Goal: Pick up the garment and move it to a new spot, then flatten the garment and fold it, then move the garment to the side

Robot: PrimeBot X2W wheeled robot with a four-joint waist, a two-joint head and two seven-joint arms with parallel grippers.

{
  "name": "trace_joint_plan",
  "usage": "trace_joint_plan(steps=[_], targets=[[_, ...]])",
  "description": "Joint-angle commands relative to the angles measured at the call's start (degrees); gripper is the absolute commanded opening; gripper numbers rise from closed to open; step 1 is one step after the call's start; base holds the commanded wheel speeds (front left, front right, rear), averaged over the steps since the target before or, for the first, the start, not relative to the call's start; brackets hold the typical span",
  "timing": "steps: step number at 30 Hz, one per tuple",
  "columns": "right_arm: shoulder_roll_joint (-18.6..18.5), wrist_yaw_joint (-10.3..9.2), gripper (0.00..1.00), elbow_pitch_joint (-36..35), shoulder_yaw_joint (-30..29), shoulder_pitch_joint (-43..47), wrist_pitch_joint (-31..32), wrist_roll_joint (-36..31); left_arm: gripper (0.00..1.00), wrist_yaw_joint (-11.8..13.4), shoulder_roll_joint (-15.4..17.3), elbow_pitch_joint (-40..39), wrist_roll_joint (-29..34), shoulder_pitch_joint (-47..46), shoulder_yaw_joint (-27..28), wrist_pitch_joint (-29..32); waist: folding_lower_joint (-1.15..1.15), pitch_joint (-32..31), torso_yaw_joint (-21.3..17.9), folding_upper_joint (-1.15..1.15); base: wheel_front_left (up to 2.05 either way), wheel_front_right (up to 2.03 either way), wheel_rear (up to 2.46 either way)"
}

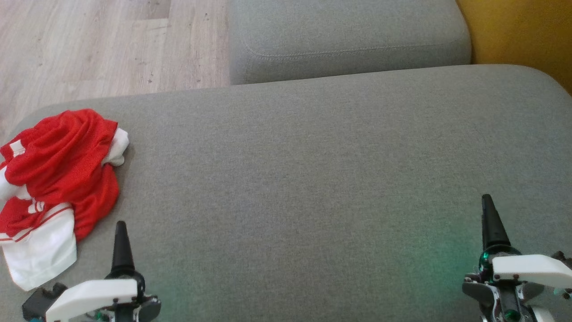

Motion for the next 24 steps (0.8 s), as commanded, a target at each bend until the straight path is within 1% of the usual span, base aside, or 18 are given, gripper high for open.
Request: trace_joint_plan(steps=[1,14,22,24], targets=[[-0.24,-0.01,1.00,-2.42,0.83,-2.52,-0.66,-2.28,1.00,0.18,0.42,-2.70,2.82,-1.99,-0.40,-0.60,0.00,-0.07,-0.02,0.00,0.00,0.00,0.00],[-0.29,-0.01,1.00,-3.33,3.13,-2.10,-2.85,-12.42,1.00,2.15,0.67,-4.51,13.04,-0.88,-1.22,-2.81,0.00,-0.74,0.10,0.00,0.00,0.00,0.00],[-0.32,-0.02,1.00,-4.00,3.37,-1.67,-4.20,-17.98,1.00,2.52,0.73,-5.07,18.42,0.03,-1.75,-4.17,0.00,-1.10,0.23,0.00,0.00,0.00,0.00],[-0.33,-0.02,1.00,-3.77,3.48,-1.56,-4.71,-20.24,1.00,2.74,0.74,-5.56,20.66,0.27,-1.89,-4.68,0.00,-1.23,0.26,0.00,0.00,0.00,0.00]])
